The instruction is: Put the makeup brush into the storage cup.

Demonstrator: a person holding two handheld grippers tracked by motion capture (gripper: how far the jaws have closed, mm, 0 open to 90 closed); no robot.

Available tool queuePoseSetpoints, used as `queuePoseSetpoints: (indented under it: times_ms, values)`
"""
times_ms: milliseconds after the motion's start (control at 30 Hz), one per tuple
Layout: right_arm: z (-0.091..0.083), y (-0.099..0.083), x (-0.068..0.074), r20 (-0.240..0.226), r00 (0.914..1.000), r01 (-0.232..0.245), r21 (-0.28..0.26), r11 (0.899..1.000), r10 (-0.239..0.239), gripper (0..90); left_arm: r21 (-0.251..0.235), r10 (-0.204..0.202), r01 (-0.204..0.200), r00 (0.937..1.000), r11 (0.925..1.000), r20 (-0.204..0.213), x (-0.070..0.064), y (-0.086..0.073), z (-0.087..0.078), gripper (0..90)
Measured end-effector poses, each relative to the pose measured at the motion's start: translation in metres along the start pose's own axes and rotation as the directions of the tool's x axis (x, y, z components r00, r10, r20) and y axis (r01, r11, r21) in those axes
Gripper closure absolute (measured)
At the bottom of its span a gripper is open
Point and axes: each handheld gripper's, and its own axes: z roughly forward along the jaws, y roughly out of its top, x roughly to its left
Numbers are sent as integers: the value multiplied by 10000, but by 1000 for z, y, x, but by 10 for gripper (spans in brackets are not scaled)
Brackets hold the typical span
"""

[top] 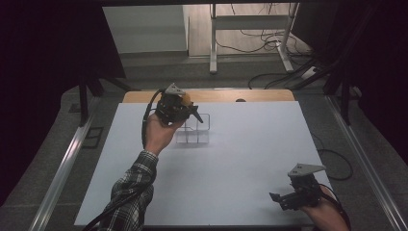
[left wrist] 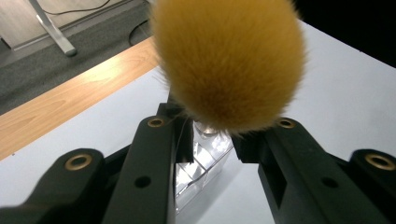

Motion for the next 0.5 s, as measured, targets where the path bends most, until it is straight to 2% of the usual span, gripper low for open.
queuePoseSetpoints:
  times_ms: [500]
  values:
    - [1,0,2,-82,9999,97,144,9999,-96,0,368,-200,209,9995,9991,-234,7,-2,17,726]
